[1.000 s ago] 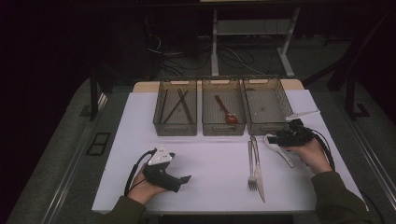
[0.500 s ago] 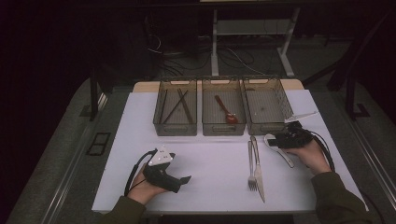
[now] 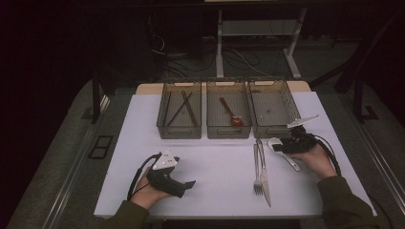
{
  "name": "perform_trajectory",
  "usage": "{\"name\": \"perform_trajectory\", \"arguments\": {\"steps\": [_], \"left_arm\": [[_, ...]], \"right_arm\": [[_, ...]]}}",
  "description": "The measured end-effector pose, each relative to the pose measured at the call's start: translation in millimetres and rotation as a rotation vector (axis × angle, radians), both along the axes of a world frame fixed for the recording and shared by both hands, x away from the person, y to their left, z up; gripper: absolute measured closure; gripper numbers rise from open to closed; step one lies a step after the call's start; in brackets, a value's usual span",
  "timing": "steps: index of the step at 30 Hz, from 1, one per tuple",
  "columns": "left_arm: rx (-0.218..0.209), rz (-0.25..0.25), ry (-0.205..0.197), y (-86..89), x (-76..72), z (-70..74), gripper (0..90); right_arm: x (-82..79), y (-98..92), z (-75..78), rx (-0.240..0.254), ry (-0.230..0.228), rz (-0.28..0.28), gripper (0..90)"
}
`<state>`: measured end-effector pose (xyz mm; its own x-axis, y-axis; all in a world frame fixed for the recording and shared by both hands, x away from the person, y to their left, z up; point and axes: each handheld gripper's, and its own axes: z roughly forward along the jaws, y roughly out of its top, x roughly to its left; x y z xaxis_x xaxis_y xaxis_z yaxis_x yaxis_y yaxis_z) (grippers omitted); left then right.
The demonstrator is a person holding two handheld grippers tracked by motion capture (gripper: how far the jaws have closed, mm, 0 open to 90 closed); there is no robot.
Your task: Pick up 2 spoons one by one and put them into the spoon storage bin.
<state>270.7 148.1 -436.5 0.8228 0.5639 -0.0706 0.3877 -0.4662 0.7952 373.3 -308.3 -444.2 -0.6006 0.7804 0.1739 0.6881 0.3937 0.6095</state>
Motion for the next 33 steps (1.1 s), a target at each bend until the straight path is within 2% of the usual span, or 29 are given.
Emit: {"name": "perform_trajectory", "arguments": {"steps": [6,16,33], "left_arm": [[0.005,-0.007,-0.002,0.0,0.0,0.0,0.0],[0.005,-0.005,0.002,-0.8,-0.3,-0.3,0.0],[0.008,-0.01,-0.001,-0.5,-0.2,-0.2,0.0]], "right_arm": [[-1.9,4.1,0.8,-0.026,-0.005,0.011,59.0],[-3.1,6.3,1.9,-0.022,0.011,0.022,70.3],[-5.3,8.2,6.1,-0.022,0.006,0.04,79.9]]}}
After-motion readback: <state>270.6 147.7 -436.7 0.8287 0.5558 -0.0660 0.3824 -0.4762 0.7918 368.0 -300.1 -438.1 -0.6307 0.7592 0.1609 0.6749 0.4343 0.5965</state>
